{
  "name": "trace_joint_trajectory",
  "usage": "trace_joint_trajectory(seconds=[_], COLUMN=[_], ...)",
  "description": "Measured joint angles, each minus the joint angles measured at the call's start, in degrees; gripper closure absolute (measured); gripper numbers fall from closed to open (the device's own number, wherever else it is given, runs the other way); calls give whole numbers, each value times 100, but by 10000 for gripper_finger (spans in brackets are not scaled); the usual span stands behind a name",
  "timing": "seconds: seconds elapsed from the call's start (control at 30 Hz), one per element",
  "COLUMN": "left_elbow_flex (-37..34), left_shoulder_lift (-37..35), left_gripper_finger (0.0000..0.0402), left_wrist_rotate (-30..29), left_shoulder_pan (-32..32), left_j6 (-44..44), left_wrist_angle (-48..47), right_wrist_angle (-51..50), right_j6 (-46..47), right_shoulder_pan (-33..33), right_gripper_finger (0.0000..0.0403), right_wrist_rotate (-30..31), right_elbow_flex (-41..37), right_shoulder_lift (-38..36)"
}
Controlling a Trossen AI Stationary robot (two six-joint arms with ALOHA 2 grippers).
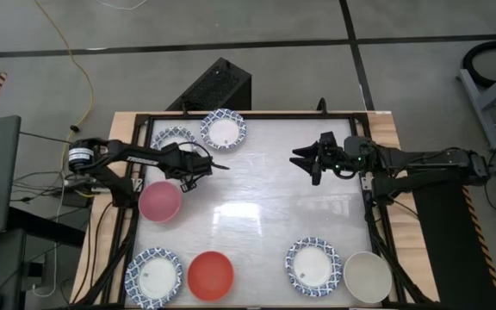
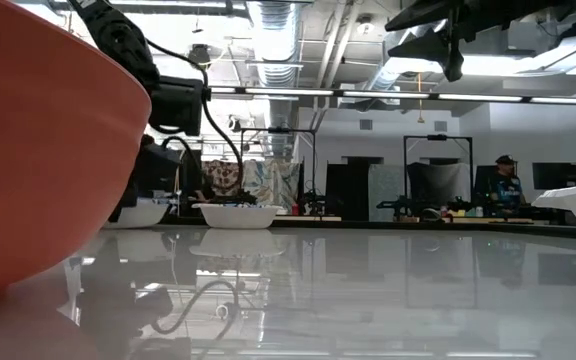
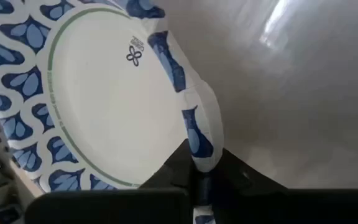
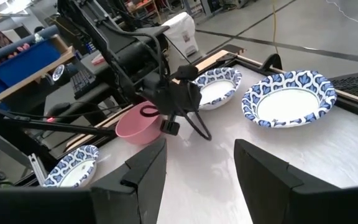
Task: Nest bowls inside each other by size order
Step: Stack the white bowl onto the other white bowl
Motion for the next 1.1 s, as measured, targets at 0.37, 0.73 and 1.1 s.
trace_joint_trajectory(seconds=[0.37, 0.73, 1.1], left_elbow_flex=[694, 2207, 2863], left_shoulder_lift=[-1045, -1978, -1656], left_gripper_finger=[401, 401, 401], left_wrist_rotate=[393, 605, -569], left_shoulder_pan=[-191, -1408, -2830], left_j6=[-465, 1430, 3740], left_wrist_angle=[-553, -510, -1221], right_wrist_angle=[37, 217, 1069], right_j6=[73, 666, 1762], right_shoulder_pan=[0, 2, 1], right_gripper_finger=[193, 193, 193], right_wrist_rotate=[-2, -6, -395], right_elbow_flex=[0, 0, 319], right_shoulder_lift=[0, 17, 764])
